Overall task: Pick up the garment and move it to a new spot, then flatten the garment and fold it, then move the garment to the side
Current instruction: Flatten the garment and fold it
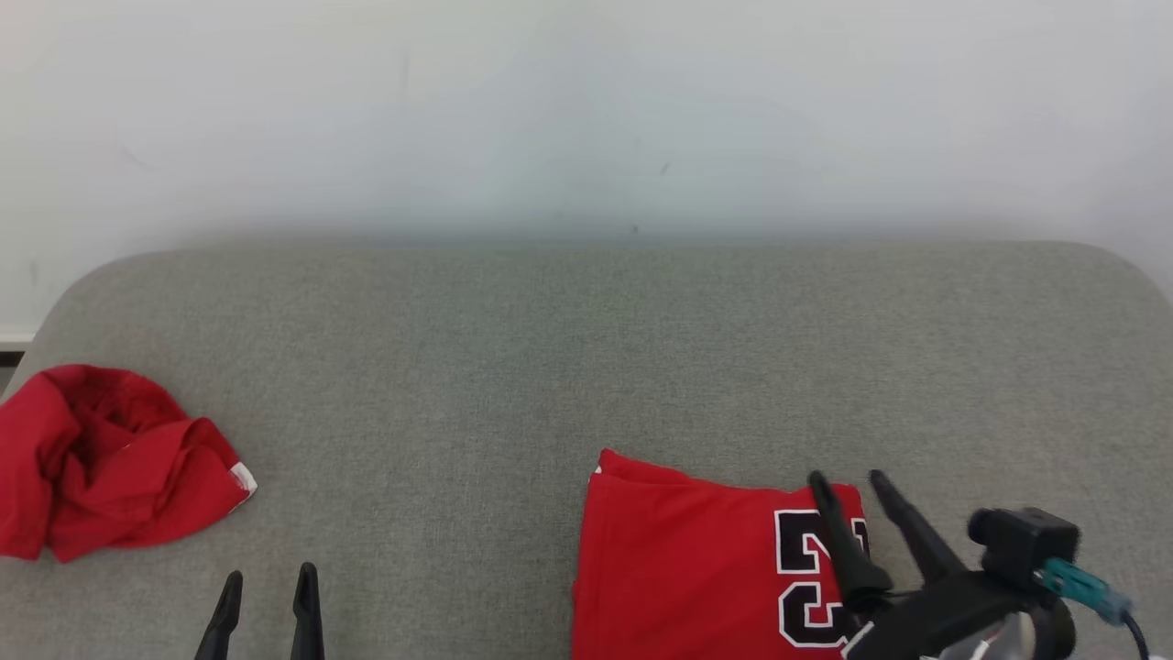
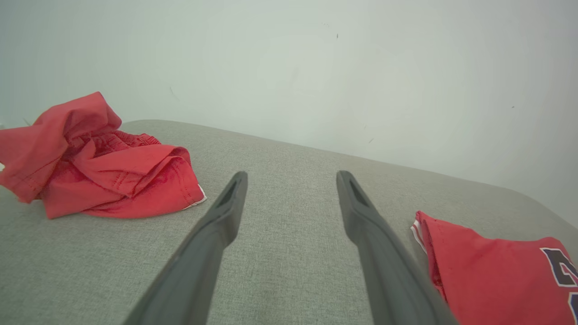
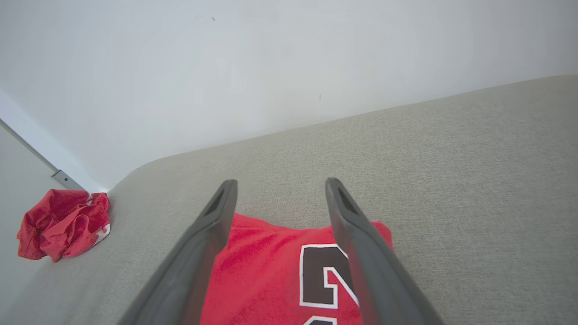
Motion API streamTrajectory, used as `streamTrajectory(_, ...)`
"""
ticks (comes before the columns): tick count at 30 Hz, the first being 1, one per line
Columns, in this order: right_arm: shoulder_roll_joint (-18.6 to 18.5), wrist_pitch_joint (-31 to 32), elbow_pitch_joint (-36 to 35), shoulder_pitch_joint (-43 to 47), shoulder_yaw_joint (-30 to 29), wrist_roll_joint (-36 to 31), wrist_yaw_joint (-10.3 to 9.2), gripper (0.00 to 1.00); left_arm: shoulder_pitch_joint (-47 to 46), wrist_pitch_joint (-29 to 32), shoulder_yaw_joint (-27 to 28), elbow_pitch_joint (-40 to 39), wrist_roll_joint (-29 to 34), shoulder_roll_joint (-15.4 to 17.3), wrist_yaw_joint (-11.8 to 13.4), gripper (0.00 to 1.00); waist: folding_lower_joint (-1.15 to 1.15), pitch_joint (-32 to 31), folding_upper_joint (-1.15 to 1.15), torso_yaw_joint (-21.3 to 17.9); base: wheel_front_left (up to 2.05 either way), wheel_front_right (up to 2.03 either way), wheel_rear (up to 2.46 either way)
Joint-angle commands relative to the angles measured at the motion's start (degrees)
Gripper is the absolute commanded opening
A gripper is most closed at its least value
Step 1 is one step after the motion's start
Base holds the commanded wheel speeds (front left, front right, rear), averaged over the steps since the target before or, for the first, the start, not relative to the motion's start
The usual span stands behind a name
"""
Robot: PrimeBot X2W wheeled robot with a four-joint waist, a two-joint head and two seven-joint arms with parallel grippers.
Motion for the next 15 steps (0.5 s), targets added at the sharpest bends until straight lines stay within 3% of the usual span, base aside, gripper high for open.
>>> streamTrajectory(1,0.1,-1.0,-0.2,0.9,-0.5,-0.6,0.15,1.00,0.8,-0.2,0.3,0.1,0.4,-0.3,0.2,1.00,0.00,-0.9,0.00,-0.9,0.00,0.00,0.00)
streamTrajectory(15,-1.1,-13.9,9.5,4.6,-8.0,-9.6,0.15,1.00,0.3,-0.2,1.2,3.4,2.2,-0.6,-0.3,1.00,0.00,-3.3,0.00,-0.7,0.00,0.00,0.00)
